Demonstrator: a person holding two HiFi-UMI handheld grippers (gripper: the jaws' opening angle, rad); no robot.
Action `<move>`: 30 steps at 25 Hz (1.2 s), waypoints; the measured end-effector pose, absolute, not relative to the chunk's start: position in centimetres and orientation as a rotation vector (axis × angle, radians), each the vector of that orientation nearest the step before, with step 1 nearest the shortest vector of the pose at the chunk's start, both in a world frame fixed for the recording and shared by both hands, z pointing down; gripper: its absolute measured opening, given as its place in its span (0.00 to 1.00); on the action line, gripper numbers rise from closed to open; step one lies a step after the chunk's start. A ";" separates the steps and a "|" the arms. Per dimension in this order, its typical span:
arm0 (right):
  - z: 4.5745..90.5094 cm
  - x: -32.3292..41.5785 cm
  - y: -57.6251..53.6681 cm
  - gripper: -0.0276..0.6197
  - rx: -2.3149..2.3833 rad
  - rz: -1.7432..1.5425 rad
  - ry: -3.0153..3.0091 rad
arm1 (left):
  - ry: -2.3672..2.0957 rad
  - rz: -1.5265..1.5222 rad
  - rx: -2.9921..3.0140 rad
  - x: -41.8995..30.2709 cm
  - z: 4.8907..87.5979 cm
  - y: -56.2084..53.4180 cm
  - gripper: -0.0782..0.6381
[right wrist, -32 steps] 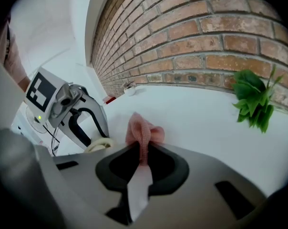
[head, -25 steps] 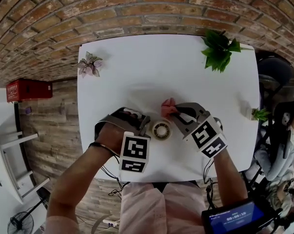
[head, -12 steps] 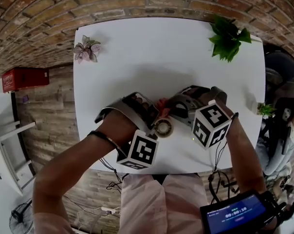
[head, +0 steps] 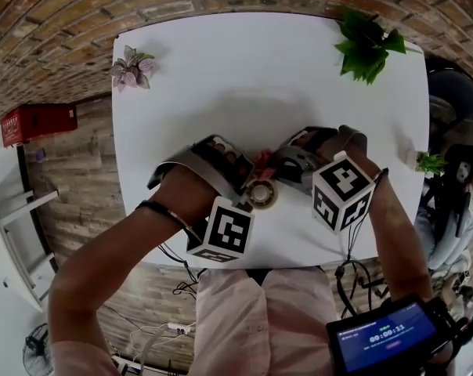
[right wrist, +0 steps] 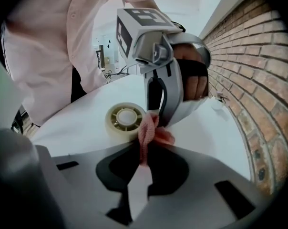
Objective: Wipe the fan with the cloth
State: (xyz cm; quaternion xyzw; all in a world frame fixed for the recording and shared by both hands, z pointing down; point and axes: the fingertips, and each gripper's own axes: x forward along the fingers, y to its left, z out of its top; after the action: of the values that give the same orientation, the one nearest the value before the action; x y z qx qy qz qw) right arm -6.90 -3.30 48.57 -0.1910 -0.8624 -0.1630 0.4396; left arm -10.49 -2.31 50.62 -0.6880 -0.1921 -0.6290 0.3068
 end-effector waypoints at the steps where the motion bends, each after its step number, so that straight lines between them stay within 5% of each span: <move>1: 48.5 -6.7 -3.2 0.10 -0.468 -0.401 -2.141 | -0.497 -1.668 -1.824 -10.5 50.6 -2.4 0.36; 30: 47.3 -4.5 3.6 0.11 0.050 0.137 -2.385 | 0.002 -2.029 -2.095 -10.8 50.7 -2.9 0.36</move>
State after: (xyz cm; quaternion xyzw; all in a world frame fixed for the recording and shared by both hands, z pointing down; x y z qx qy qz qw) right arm -4.50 3.56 47.32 0.0195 -0.9285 0.0532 0.3671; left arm -10.80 -2.88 50.74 -0.7138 0.0006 -0.6914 0.1122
